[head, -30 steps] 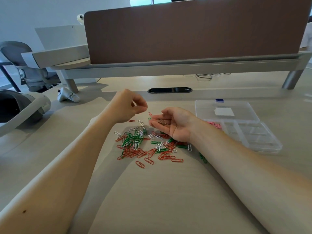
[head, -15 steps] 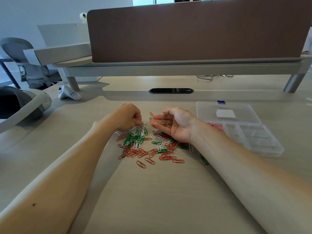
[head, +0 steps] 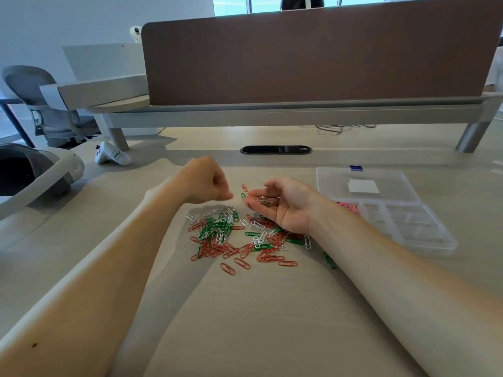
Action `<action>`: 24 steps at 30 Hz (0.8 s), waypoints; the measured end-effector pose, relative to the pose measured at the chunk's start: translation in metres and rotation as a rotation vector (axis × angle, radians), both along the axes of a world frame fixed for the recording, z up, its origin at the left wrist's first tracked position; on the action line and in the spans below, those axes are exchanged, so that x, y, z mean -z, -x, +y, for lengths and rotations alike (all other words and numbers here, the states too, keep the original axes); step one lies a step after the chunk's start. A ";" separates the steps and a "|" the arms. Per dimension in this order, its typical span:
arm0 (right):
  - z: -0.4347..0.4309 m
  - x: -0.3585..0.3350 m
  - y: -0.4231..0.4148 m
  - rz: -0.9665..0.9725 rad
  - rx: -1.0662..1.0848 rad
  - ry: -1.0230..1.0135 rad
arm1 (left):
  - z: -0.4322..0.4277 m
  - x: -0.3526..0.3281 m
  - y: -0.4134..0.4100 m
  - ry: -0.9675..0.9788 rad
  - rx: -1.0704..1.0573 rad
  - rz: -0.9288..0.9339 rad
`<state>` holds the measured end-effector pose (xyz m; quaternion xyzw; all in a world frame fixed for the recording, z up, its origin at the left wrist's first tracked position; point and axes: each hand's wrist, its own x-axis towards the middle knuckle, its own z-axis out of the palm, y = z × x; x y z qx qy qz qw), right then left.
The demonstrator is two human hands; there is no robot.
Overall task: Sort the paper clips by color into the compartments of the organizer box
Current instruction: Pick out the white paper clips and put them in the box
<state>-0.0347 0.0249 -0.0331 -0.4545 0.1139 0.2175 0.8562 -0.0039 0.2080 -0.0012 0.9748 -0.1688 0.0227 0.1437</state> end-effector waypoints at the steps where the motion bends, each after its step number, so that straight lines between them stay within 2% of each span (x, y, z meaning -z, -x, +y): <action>1: 0.000 0.000 0.000 -0.002 0.002 0.000 | 0.003 0.003 -0.001 -0.060 -0.016 0.075; 3: 0.001 -0.001 0.000 -0.006 0.007 0.000 | 0.006 0.009 -0.003 -0.131 -0.030 0.161; 6: 0.001 -0.001 0.001 -0.004 0.010 0.002 | 0.006 0.012 -0.007 -0.141 -0.042 0.174; 13: 0.002 -0.001 0.001 -0.025 0.029 0.023 | 0.003 0.011 -0.005 0.033 0.098 -0.035; 17: 0.002 0.000 0.000 -0.034 0.023 0.030 | 0.003 0.018 -0.006 -0.069 0.142 0.012; 24: 0.002 -0.001 0.001 -0.035 0.012 0.033 | 0.002 0.020 -0.005 -0.114 0.119 0.046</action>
